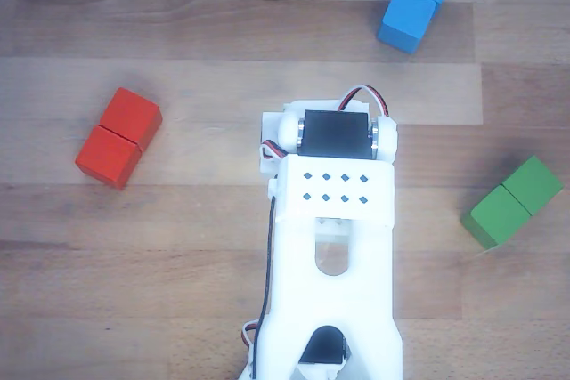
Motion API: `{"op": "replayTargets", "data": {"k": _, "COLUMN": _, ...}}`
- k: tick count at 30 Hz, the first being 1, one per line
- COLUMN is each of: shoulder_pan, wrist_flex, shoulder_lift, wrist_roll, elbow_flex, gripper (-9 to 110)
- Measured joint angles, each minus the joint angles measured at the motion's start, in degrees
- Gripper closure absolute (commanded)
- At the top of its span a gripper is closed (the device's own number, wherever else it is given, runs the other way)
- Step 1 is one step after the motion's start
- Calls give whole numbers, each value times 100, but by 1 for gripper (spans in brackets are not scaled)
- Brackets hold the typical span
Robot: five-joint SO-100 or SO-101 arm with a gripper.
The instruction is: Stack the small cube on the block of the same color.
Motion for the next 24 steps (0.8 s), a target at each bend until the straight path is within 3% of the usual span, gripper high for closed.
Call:
{"op": "replayTargets", "data": {"k": 14, "shoulder_pan": 0, "wrist_flex": -492, "shoulder_lift": -272, "wrist_roll": 0, "elbow_flex": 167, "gripper": 83}}
{"op": "replayTargets", "data": {"k": 24, "shoulder_pan": 0, "wrist_flex": -510, "shoulder_lift": -360, "wrist_roll": 0, "elbow_flex": 220, "gripper": 66}}
